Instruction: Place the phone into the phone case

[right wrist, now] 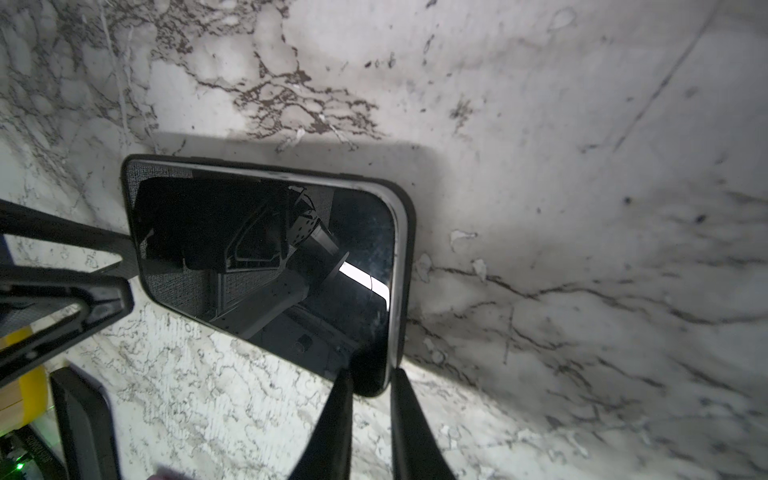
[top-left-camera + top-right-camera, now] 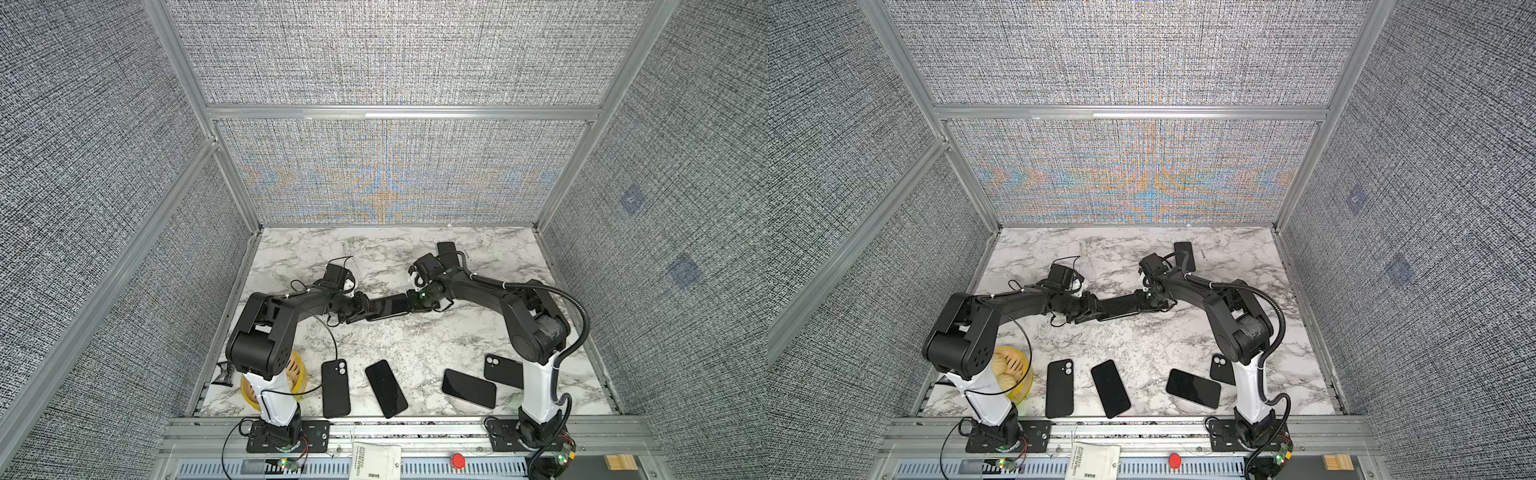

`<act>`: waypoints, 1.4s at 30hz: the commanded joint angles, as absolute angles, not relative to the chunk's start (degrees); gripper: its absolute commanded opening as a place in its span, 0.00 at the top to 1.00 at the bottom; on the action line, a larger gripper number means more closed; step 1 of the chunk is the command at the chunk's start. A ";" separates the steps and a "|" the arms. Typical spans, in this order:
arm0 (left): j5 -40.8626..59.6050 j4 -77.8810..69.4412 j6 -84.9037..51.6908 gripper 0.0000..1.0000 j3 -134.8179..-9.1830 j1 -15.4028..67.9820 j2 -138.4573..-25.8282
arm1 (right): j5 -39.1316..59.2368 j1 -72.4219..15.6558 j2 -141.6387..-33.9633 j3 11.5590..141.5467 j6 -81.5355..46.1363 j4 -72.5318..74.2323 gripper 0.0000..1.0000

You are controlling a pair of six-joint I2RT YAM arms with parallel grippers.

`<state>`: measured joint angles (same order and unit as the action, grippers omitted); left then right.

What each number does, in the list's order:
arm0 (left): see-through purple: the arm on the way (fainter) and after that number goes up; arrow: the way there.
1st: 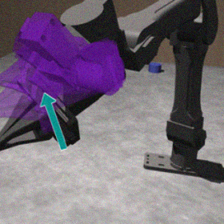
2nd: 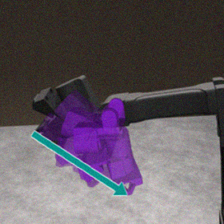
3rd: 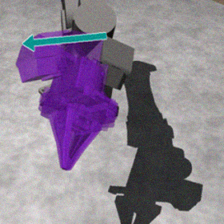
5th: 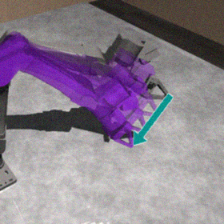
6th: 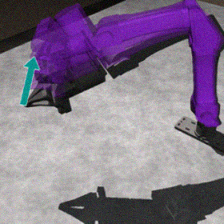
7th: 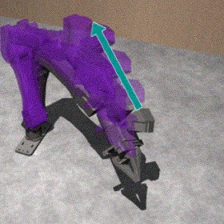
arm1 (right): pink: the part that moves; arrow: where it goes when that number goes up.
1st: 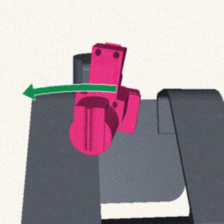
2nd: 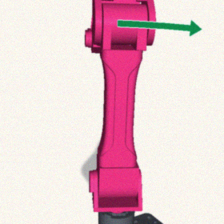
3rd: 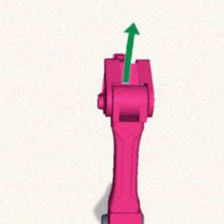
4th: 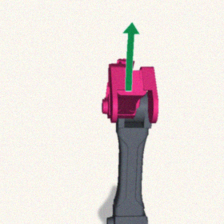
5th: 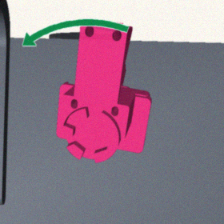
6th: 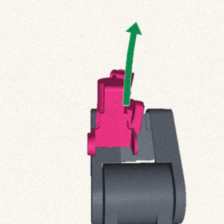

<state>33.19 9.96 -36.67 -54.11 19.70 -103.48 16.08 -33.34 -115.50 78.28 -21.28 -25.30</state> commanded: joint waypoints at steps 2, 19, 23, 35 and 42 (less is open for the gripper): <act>33.04 9.23 -35.90 0.49 -54.24 19.78 -104.30 | 18.37 -33.75 -116.82 77.55 -21.10 -25.09 0.84; 32.96 9.41 -35.79 0.50 -54.21 19.75 -104.50 | 19.20 -33.75 -118.11 76.73 -21.53 -23.81 0.88; 32.24 9.45 -35.73 0.50 -53.59 19.61 -103.43 | 18.73 -33.75 -115.74 76.42 -21.30 -25.04 0.88; 29.98 11.55 -37.33 0.41 -49.67 19.48 -95.43 | 15.69 -32.63 -111.54 77.91 -16.83 -26.28 0.69; 31.45 7.02 -42.14 0.40 -45.77 23.21 -94.22 | 15.79 -32.12 -118.03 89.19 -13.67 -25.49 0.62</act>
